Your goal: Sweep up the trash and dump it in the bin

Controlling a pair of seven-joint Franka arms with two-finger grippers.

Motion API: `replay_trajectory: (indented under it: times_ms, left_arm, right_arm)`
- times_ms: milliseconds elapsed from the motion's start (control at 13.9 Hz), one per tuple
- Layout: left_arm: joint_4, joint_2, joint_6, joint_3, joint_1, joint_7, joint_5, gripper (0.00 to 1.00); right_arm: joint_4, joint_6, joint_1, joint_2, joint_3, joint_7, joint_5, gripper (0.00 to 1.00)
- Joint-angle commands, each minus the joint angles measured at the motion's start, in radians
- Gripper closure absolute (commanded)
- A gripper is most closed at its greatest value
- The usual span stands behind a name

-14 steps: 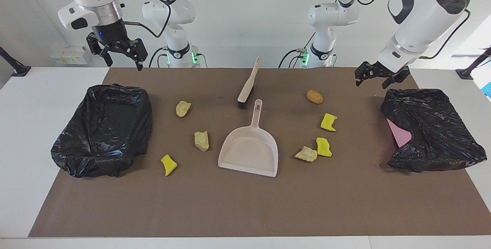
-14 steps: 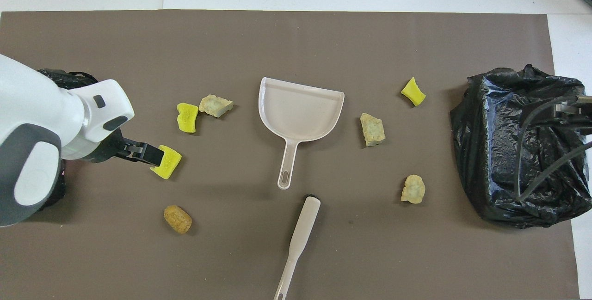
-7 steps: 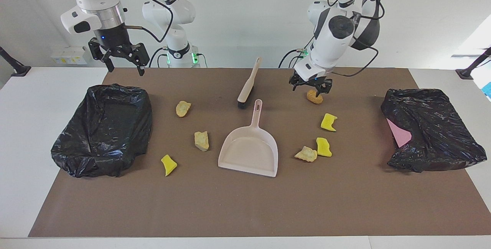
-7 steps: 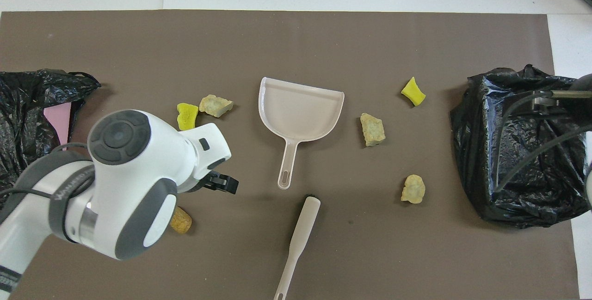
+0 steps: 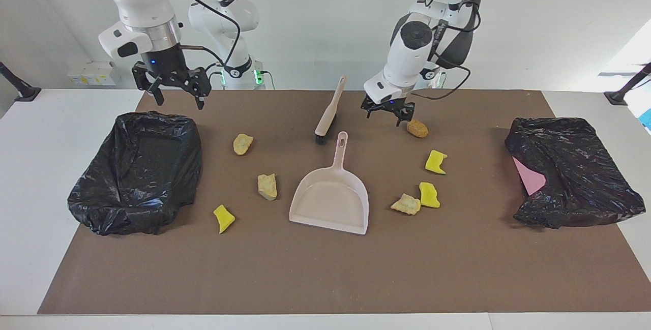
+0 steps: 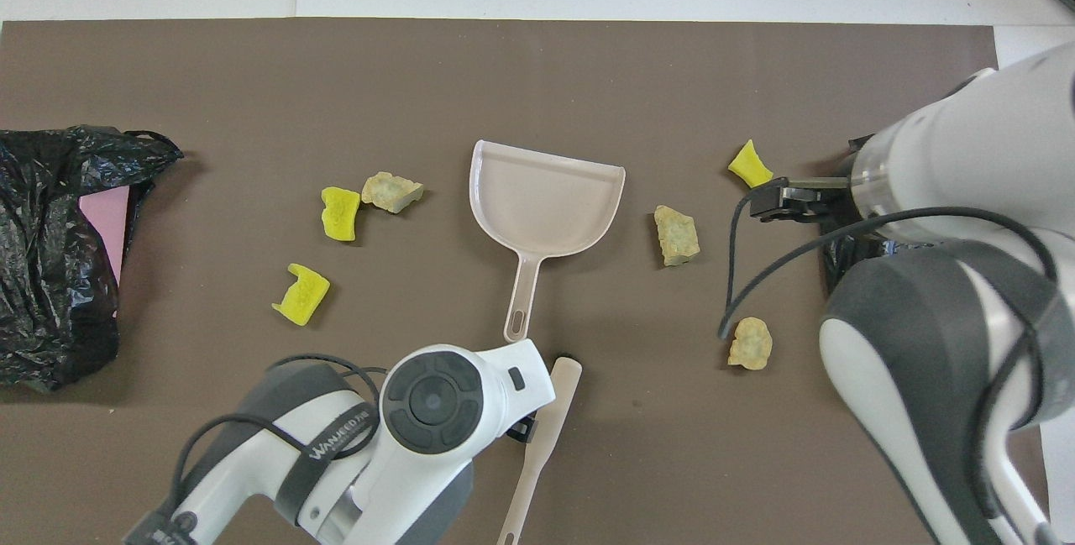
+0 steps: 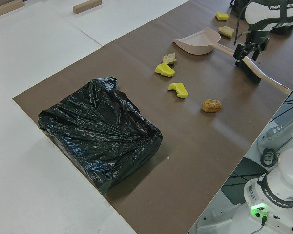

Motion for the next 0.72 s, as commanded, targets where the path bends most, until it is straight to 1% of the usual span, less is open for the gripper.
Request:
replay_trajectory:
  times_ms: [0, 216, 361, 433, 577, 649]
  left_arm:
    - [-0.089, -0.039, 0.085, 0.021, -0.120, -0.051, -0.008, 0.00]
    - [-0.116, -0.034, 0.105, 0.021, -0.206, -0.091, -0.008, 0.00]
    - [-0.147, -0.037, 0.142, 0.021, -0.240, -0.129, -0.008, 0.00]
    - [-0.150, -0.030, 0.150, 0.021, -0.251, -0.140, -0.008, 0.00]
    - [-0.165, -0.011, 0.165, 0.021, -0.253, -0.140, -0.006, 0.00]
    - [-0.170, -0.011, 0.168, 0.021, -0.253, -0.142, -0.006, 0.00]
  right_arm:
    - [-0.020, 0.081, 0.075, 0.058, -0.002, 0.137, 0.004, 0.00]
    - [-0.019, 0.170, 0.180, 0.140, -0.002, 0.274, 0.001, 0.00]
    - [-0.002, 0.185, 0.226, 0.183, -0.002, 0.332, 0.001, 0.00]
    - [0.015, 0.213, 0.256, 0.215, -0.002, 0.369, 0.006, 0.00]
    - [0.014, 0.306, 0.298, 0.275, -0.002, 0.447, 0.007, 0.00]
    - [0.014, 0.331, 0.319, 0.302, -0.002, 0.478, 0.009, 0.00]
